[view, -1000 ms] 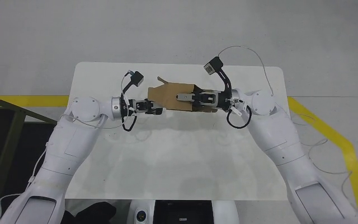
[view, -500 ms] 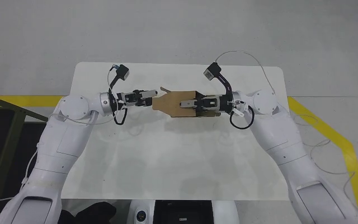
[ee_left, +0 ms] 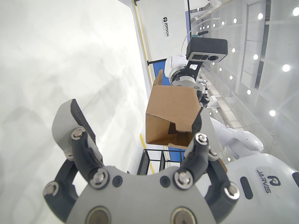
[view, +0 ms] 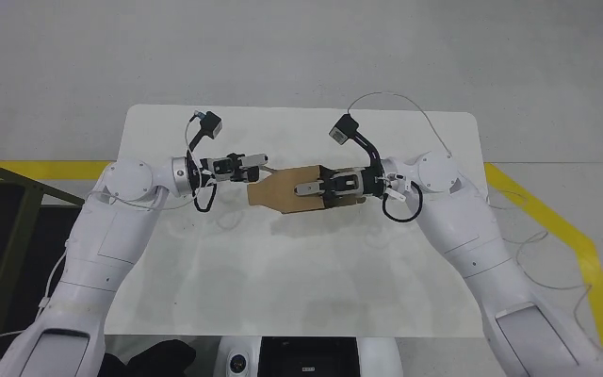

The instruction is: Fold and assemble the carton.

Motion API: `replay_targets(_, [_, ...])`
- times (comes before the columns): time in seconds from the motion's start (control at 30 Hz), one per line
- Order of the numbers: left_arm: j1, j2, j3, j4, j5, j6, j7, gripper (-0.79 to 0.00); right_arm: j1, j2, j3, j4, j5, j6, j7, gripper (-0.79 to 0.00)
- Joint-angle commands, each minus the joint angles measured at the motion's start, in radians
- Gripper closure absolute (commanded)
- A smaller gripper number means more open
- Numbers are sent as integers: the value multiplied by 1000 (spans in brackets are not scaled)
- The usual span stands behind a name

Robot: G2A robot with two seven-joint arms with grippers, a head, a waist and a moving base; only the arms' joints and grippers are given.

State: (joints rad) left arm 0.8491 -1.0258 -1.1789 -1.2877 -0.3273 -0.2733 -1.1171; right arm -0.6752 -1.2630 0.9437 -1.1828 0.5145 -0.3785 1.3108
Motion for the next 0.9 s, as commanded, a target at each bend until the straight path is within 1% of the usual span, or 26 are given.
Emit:
replay_targets(0.0, [-2, -1, 5, 2, -1, -2, -6, -785, 1, 0, 3, 3, 3, -5, -7, 0])
replay_targets(0.37, [11, 2, 6, -13, -11, 4, -31, -785, -2, -2, 17, 6, 4, -16, -50, 0])
replay_targets(0.87, [-20, -9, 44, 0, -26, 5, -41, -785, 1, -7, 8, -7, 10, -14, -43, 0])
